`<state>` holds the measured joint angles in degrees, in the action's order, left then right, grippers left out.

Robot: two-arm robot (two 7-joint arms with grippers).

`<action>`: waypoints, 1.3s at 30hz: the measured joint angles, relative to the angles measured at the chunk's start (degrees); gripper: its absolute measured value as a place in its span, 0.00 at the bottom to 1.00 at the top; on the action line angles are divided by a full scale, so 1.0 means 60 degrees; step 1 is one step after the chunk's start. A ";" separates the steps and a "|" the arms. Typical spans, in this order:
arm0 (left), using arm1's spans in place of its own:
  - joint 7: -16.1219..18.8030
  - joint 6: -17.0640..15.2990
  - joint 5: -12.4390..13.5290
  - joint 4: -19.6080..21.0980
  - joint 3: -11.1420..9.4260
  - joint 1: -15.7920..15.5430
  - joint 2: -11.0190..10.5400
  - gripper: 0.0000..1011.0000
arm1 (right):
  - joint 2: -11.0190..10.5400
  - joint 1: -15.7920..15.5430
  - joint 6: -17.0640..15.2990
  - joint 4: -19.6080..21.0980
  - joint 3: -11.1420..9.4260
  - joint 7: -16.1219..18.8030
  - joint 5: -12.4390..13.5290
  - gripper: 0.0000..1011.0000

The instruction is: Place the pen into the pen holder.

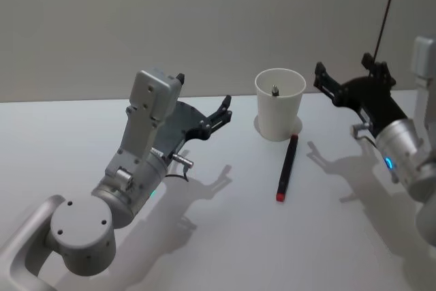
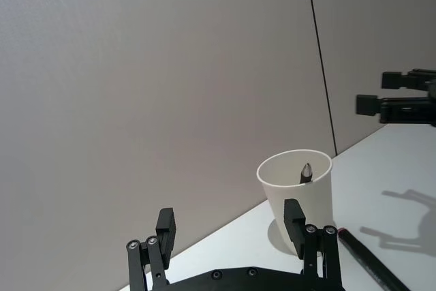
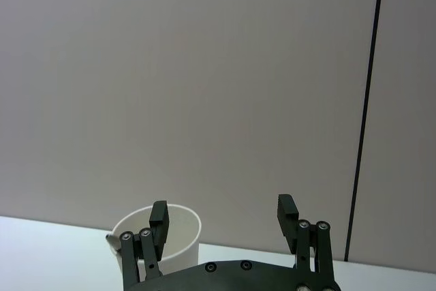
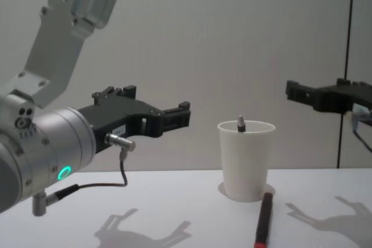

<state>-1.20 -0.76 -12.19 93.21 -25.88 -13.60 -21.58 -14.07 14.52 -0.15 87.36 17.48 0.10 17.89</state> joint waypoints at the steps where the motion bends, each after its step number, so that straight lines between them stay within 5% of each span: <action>1: 0.0024 -0.0003 0.0032 -0.0002 -0.0009 0.0002 -0.0015 0.99 | -0.0024 -0.0072 -0.0008 0.0066 -0.0023 0.0020 -0.0009 0.99; 26: 0.0097 -0.0009 0.0118 -0.0007 -0.0024 0.0001 -0.0053 0.99 | -0.0807 -0.2338 -0.0282 0.2121 -0.0698 0.0575 -0.0223 0.99; 39: 0.0096 -0.0005 0.0118 -0.0007 -0.0023 0.0001 -0.0052 0.99 | -0.0882 -0.2560 -0.0307 0.2312 -0.0763 0.0627 -0.0244 0.99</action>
<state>-0.62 -0.79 -11.48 93.17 -26.02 -13.59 -21.89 -19.36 -0.84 -2.00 101.23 12.90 3.86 16.42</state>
